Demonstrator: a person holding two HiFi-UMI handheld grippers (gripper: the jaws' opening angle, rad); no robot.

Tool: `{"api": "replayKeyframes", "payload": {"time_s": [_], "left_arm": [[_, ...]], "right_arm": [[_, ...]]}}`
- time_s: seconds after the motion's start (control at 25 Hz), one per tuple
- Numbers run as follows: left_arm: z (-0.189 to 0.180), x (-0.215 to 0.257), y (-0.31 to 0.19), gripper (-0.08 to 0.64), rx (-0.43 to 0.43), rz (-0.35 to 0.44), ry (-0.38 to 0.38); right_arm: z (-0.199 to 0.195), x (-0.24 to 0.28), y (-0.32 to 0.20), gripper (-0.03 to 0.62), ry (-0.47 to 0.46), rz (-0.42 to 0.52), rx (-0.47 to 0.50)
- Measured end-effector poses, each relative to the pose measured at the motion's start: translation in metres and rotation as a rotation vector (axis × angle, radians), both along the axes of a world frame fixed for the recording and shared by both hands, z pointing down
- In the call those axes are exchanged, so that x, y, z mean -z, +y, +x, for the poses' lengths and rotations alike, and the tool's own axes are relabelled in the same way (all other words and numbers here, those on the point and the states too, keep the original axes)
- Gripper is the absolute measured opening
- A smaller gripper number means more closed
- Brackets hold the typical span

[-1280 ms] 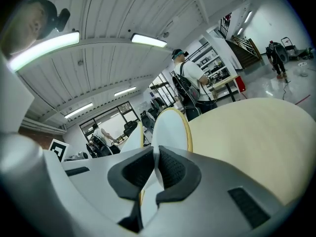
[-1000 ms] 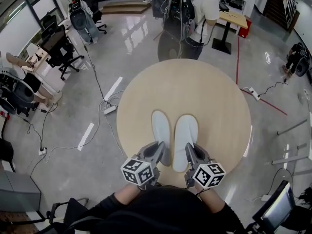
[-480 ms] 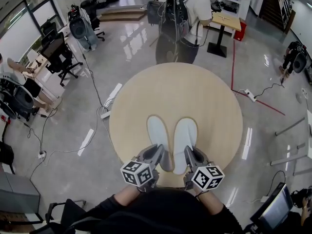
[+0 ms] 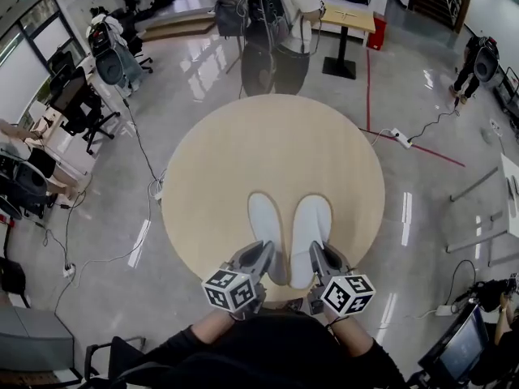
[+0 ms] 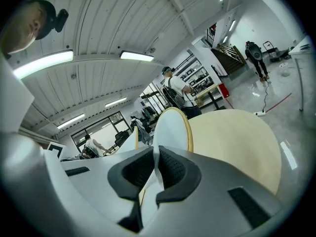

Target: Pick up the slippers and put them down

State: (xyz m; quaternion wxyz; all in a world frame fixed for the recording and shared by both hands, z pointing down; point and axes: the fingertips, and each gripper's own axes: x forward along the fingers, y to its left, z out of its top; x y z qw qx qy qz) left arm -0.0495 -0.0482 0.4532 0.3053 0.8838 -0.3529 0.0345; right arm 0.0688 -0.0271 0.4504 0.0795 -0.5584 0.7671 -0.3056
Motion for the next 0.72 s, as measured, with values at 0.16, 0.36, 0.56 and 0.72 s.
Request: {"api": "replayKeyframes", "payload": {"time_s": [0.16,0.36,0.56,0.72], "left_arm": [[0.010,-0.006,0.002,0.035,-0.039,-0.014,-0.007],[0.019,-0.014,-0.010,0.035,-0.095,-0.036,0.004],[0.034,-0.020,-0.021,0.035,-0.185,-0.052,0.047],[0.031,-0.025,-0.028,0.035,-0.233,-0.067,0.075]], "right_arm": [[0.013,-0.010,0.008,0.031,-0.005,-0.024,-0.050],[0.023,-0.014,0.006,0.031,0.018,-0.043,-0.118],[0.039,-0.015,0.007,0.031,0.053,-0.071,-0.228],[0.032,-0.017,0.009,0.031,0.082,-0.099,-0.267]]}}
